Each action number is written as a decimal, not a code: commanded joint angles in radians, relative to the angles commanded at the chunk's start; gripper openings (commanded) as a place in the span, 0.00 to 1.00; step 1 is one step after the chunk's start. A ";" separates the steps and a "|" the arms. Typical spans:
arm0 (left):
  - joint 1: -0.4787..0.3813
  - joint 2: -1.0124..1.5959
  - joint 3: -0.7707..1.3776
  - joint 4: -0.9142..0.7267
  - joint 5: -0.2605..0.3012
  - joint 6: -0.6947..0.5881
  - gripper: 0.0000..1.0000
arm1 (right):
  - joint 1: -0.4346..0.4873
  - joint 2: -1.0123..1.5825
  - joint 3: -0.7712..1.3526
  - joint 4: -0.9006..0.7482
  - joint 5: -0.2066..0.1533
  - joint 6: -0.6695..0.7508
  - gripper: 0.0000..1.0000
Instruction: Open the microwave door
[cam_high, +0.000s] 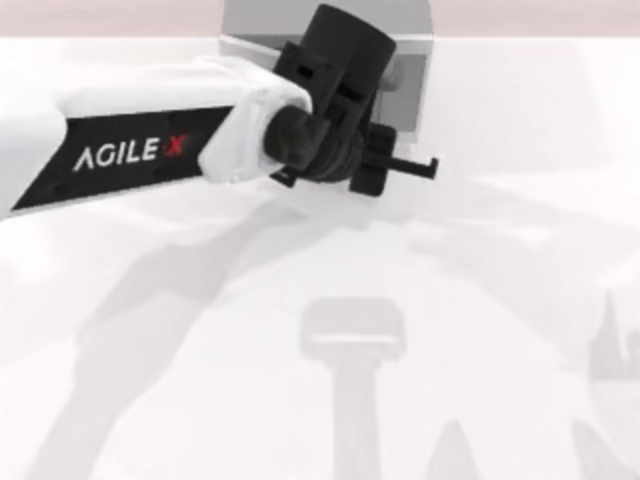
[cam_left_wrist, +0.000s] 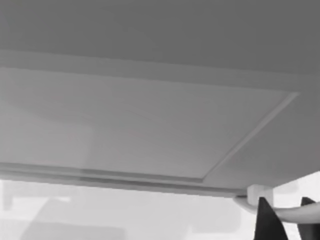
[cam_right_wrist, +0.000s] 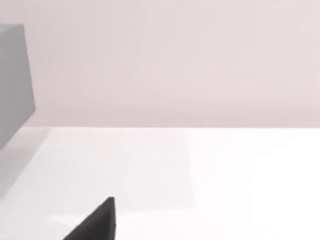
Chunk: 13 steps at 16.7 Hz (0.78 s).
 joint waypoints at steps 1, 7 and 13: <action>0.000 0.000 0.000 0.000 0.000 0.000 0.00 | 0.000 0.000 0.000 0.000 0.000 0.000 1.00; -0.001 -0.010 -0.014 0.007 0.017 0.012 0.00 | 0.000 0.000 0.000 0.000 0.000 0.000 1.00; 0.009 -0.023 -0.034 0.016 0.029 0.035 0.00 | 0.000 0.000 0.000 0.000 0.000 0.000 1.00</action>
